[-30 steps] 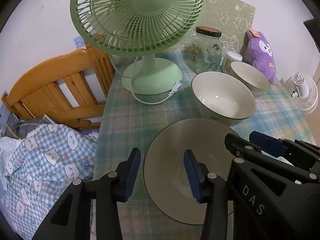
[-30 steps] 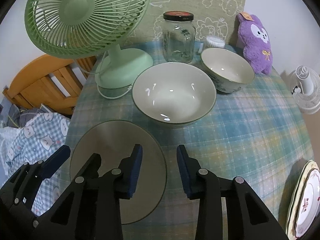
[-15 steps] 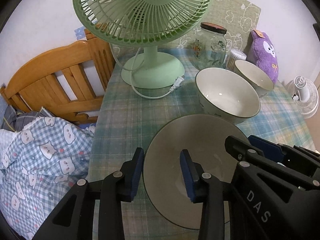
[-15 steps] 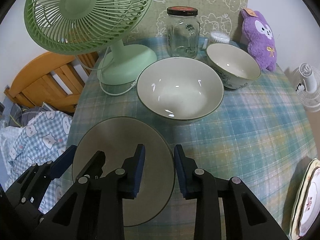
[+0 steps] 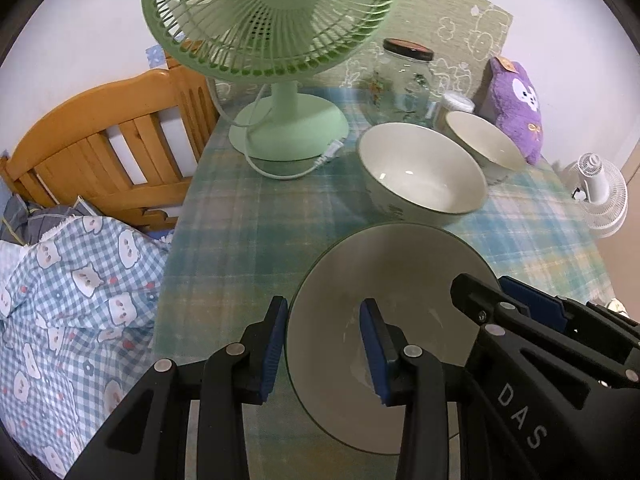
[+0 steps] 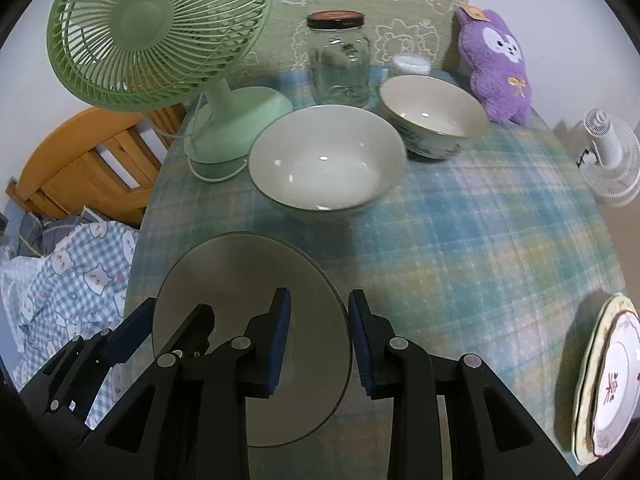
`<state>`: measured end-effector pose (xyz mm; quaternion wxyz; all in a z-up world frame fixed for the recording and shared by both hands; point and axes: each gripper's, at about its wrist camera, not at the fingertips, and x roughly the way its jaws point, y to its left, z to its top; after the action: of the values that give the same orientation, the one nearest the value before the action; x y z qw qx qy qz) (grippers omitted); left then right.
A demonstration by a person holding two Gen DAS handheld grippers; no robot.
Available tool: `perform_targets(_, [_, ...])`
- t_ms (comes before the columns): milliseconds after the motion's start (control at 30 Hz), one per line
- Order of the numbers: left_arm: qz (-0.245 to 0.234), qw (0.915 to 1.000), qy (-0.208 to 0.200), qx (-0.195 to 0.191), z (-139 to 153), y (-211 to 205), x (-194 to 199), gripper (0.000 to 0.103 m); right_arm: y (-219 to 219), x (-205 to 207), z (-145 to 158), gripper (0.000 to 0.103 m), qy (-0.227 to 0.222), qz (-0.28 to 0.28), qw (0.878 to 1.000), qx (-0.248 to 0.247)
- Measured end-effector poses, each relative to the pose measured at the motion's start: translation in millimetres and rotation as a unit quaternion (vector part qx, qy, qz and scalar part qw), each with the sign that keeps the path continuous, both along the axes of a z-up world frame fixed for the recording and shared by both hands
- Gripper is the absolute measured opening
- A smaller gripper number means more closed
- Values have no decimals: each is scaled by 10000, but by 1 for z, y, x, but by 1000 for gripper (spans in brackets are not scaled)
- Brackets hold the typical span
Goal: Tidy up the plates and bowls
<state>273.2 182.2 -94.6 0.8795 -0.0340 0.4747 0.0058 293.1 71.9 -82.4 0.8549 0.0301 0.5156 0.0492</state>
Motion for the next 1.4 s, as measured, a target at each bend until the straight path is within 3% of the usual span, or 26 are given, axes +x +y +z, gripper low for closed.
perform_targets(1033, [31,9994,339,-56,9,-163,-87,37,-162,-90,10,33,189,-10,9998,-79])
perform_targets(1400, [148,9986,510,4,-1,-192,-96,37,-192,-99,-5,33,370,67,9992,-92])
